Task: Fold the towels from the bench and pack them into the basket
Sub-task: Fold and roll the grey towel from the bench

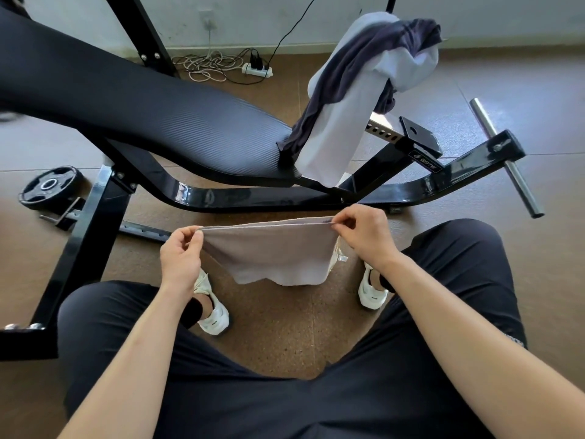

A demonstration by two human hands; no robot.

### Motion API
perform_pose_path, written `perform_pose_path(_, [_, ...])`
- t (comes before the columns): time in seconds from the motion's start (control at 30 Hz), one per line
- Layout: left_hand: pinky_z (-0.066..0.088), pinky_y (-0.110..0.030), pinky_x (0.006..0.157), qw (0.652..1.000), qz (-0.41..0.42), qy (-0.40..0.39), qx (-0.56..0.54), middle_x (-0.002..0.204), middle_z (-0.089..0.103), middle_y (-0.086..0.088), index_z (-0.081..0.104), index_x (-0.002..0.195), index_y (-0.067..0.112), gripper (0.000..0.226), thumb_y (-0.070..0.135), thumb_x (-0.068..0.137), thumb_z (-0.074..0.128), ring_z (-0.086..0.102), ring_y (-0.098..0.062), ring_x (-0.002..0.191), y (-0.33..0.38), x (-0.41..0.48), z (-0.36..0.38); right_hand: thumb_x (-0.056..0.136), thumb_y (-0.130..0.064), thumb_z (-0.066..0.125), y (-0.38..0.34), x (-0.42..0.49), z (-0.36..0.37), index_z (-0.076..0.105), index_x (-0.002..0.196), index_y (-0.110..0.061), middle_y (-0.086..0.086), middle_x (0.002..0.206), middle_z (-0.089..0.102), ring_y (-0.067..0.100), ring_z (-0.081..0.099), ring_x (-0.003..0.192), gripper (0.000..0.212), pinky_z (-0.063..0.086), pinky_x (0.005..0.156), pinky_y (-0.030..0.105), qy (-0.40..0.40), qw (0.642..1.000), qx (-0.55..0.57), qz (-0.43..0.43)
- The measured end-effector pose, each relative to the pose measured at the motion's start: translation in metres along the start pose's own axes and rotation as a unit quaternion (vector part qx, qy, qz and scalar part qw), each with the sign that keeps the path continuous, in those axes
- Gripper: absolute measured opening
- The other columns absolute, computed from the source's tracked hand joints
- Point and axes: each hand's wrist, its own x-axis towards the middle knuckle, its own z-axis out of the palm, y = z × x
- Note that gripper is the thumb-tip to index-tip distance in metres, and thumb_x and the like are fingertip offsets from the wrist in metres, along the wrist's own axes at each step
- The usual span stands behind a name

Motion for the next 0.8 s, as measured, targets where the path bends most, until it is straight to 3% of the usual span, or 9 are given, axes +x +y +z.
perform_pose_path(0.13, [0.056, -0.043, 0.096, 0.996, -0.083, -0.015, -0.019, 0.108, 0.068, -0.007, 0.068, 0.108, 0.018, 0.012, 0.016, 0.103, 0.057, 0.066, -0.021, 0.1, -0.006, 0.004, 0.005, 0.085, -0.008, 0.075, -0.011, 0.016, -0.011, 0.076, 0.099, -0.013, -0.005, 0.083, 0.064, 0.011, 0.055, 0.078, 0.014, 0.051, 0.082, 0.034, -0.004, 0.998, -0.035, -0.054])
perform_pose_path(0.23, [0.057, -0.038, 0.091, 0.989, -0.107, -0.039, -0.093, 0.109, 0.065, -0.008, 0.067, 0.101, 0.017, 0.013, 0.012, 0.104, 0.055, 0.066, -0.025, 0.106, -0.003, 0.005, 0.007, 0.087, -0.005, 0.073, -0.013, 0.032, -0.022, 0.072, 0.12, -0.011, -0.001, 0.085, 0.063, 0.018, 0.059, 0.082, 0.033, 0.049, 0.084, 0.034, 0.019, 0.998, -0.037, -0.053])
perform_pose_path(0.37, [0.056, -0.03, 0.088, 0.969, -0.113, -0.048, -0.212, 0.109, 0.063, -0.007, 0.063, 0.103, 0.013, 0.014, 0.009, 0.105, 0.051, 0.065, -0.018, 0.104, 0.01, 0.001, 0.01, 0.086, -0.016, 0.076, -0.01, 0.044, -0.027, 0.077, 0.086, -0.015, 0.003, 0.085, 0.067, 0.022, 0.06, 0.083, 0.002, 0.049, 0.08, 0.038, 0.05, 0.997, -0.053, -0.032])
perform_pose_path(0.4, [0.056, -0.029, 0.088, 0.965, -0.114, -0.05, -0.232, 0.109, 0.063, -0.007, 0.063, 0.104, 0.013, 0.014, 0.009, 0.105, 0.05, 0.065, -0.018, 0.105, 0.011, 0.001, 0.009, 0.085, -0.02, 0.078, -0.009, 0.044, -0.026, 0.075, 0.081, -0.014, 0.002, 0.083, 0.065, 0.019, 0.059, 0.08, 0.007, 0.048, 0.077, 0.035, 0.061, 0.997, -0.039, -0.007])
perform_pose_path(0.47, [0.058, -0.028, 0.085, 0.96, -0.107, -0.065, -0.252, 0.106, 0.062, -0.007, 0.063, 0.102, 0.013, 0.015, 0.009, 0.106, 0.049, 0.063, -0.02, 0.105, 0.011, 0.001, 0.007, 0.083, -0.021, 0.081, -0.004, 0.042, -0.022, 0.071, 0.079, -0.011, 0.0, 0.079, 0.063, 0.015, 0.057, 0.072, 0.015, 0.049, 0.071, 0.028, 0.064, 0.996, 0.021, 0.053])
perform_pose_path(0.57, [0.06, -0.03, 0.086, 0.963, -0.09, -0.088, -0.239, 0.103, 0.063, -0.007, 0.065, 0.099, 0.013, 0.016, 0.007, 0.105, 0.051, 0.062, -0.024, 0.105, 0.01, -0.001, 0.006, 0.087, -0.017, 0.079, 0.003, 0.031, -0.013, 0.07, 0.088, -0.007, 0.005, 0.076, 0.065, 0.017, 0.065, 0.066, 0.013, 0.061, 0.062, 0.032, 0.041, 0.965, 0.193, 0.171])
perform_pose_path(0.7, [0.061, -0.03, 0.086, 0.966, -0.074, -0.107, -0.223, 0.104, 0.065, -0.008, 0.067, 0.1, 0.013, 0.017, 0.006, 0.103, 0.053, 0.063, -0.023, 0.102, 0.011, -0.007, 0.006, 0.091, -0.012, 0.075, 0.013, 0.022, -0.005, 0.068, 0.092, -0.005, 0.008, 0.087, 0.067, 0.019, 0.069, 0.081, 0.01, 0.064, 0.072, 0.038, 0.046, 0.918, 0.318, 0.231])
perform_pose_path(0.8, [0.061, -0.029, 0.082, 0.962, -0.076, -0.116, -0.234, 0.104, 0.066, -0.007, 0.068, 0.1, 0.013, 0.016, 0.007, 0.103, 0.053, 0.065, -0.021, 0.1, 0.013, -0.008, 0.004, 0.092, -0.01, 0.073, 0.014, 0.022, -0.006, 0.065, 0.091, -0.008, 0.009, 0.09, 0.065, 0.022, 0.068, 0.089, 0.009, 0.063, 0.071, 0.036, 0.039, 0.879, 0.404, 0.25])
